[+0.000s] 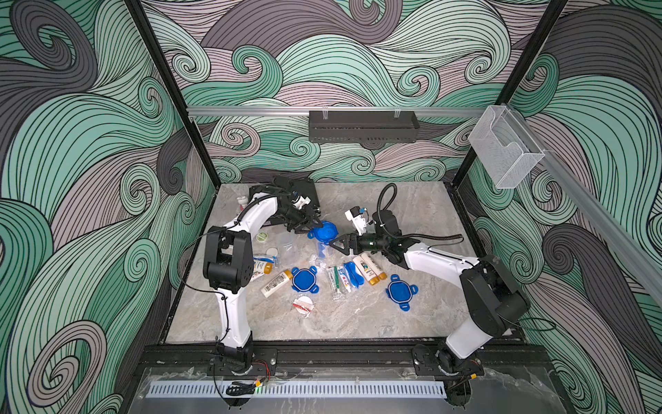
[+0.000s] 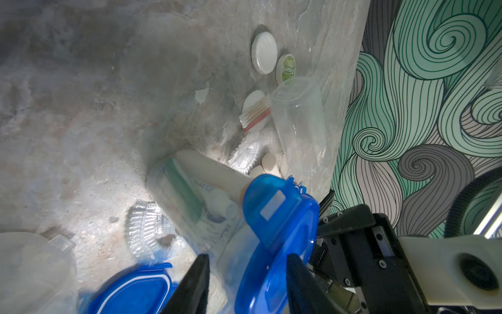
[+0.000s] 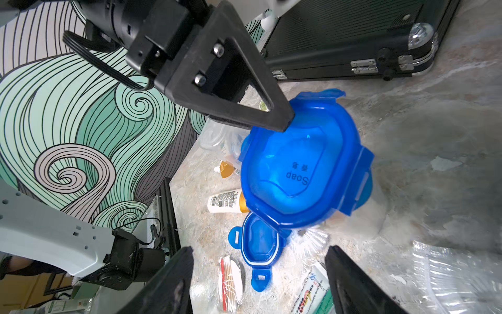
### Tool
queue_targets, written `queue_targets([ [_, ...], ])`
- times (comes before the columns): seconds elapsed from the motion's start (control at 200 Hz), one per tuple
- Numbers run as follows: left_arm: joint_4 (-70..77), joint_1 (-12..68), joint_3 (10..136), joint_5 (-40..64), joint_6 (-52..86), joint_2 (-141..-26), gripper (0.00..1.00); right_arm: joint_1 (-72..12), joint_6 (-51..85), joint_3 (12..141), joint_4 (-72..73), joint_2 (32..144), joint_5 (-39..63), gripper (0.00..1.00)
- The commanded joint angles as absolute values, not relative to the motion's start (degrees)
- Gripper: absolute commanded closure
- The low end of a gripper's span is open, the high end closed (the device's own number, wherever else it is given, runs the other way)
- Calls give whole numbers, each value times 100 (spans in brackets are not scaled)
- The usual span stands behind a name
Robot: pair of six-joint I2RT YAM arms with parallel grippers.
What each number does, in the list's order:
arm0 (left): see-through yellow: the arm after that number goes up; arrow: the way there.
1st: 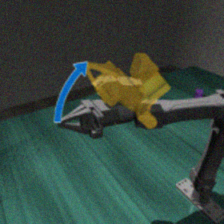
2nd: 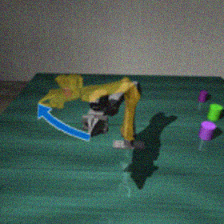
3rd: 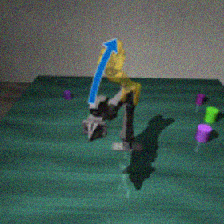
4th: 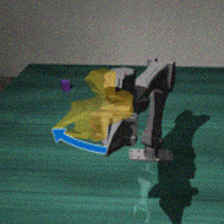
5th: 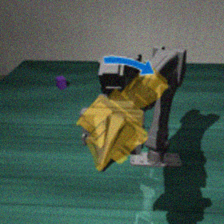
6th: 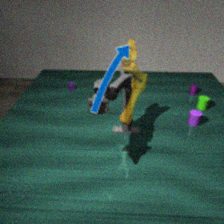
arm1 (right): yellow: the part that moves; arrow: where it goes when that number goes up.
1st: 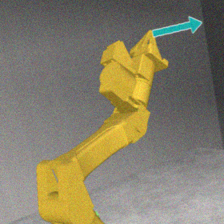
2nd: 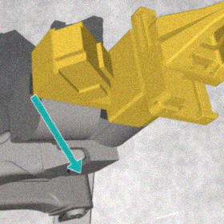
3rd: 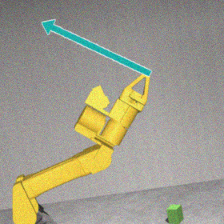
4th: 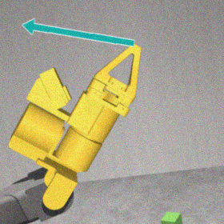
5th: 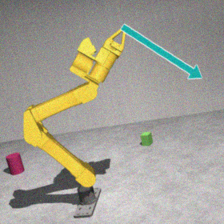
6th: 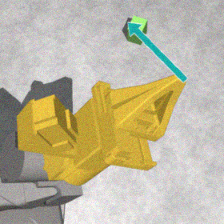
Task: Take out toiletry kits
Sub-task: Adjust the container at the center of the board, then unfasten the latch on the container.
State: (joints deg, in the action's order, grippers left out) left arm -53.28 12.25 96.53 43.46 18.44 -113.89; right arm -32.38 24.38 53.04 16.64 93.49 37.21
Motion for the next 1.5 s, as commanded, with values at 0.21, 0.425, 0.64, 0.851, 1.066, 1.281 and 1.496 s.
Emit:
queue_targets([
  [0.21,-5367,975,10020,4918,1901,-10434,55,-3426,2913,4603,2820,9175,3744,22],
  [0.425,-3970,1421,9535,5771,2795,-10507,66,-3864,3295,4676,3645,9545,3455,21],
  [0.64,-3587,1468,9533,6068,3082,-11206,72,-3877,3724,4729,4227,9943,3168,19],
  [0.851,-3199,1476,9134,6056,3209,-11408,73,-3877,4048,4704,4806,10241,3093,18],
  [1.066,-2892,1461,8672,6001,3275,-11520,74,-3876,4337,4876,5162,10458,3041,17],
  [1.281,-2219,1460,7896,5884,3597,-11407,78,-3894,4777,4942,5602,10541,3016,18],
  [1.496,-1848,1451,7360,5703,3768,-11281,82,-3936,4735,4969,5407,10443,2899,18],
])
